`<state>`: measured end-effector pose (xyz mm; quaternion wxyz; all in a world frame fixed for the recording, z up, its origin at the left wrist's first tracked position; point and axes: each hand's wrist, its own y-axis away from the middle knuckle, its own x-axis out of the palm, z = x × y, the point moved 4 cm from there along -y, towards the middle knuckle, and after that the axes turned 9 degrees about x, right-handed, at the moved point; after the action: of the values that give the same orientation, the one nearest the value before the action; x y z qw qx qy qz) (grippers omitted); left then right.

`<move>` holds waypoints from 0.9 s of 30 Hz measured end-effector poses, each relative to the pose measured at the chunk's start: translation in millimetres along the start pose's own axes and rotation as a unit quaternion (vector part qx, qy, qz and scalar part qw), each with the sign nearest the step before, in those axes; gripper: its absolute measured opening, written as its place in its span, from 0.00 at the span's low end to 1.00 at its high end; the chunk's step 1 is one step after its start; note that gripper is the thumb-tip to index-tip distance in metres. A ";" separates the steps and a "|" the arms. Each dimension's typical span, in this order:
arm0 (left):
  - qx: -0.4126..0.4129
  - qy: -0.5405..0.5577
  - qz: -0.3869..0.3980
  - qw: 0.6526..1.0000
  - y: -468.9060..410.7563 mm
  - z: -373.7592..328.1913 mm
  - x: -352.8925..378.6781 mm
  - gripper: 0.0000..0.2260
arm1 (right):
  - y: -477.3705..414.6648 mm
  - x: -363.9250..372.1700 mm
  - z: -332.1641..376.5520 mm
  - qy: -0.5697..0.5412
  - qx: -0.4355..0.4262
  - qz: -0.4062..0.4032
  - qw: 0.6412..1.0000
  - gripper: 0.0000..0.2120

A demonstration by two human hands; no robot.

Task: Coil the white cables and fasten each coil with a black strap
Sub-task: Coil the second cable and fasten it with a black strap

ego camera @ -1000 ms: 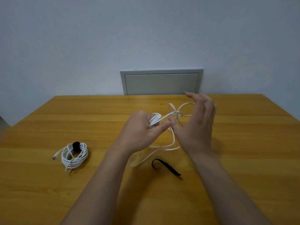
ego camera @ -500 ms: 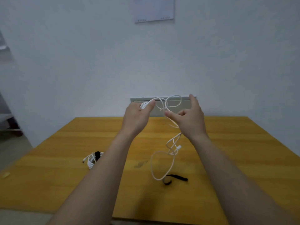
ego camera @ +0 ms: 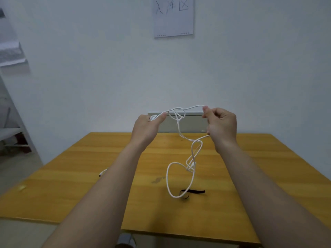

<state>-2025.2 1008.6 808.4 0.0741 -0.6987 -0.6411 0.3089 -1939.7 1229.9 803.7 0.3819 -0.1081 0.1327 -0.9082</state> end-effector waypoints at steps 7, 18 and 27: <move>-0.011 0.068 0.041 0.997 8.4 -1.8 7.8 0.23 | 9.5 7.8 -11.4 -0.021 0.083 0.062 0.994 0.13; -0.004 0.111 0.121 0.986 37.5 -0.3 49.0 0.18 | 33.7 30.0 -24.8 0.003 0.109 0.281 0.953 0.10; -0.009 0.079 0.213 0.974 51.1 20.7 68.9 0.14 | 37.7 20.5 -57.8 0.021 0.118 0.319 0.940 0.14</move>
<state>-1993.6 1058.9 743.2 0.0506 -0.8422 -0.4721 0.2556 -1945.8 1198.8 739.0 0.6584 0.0053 0.0601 -0.7502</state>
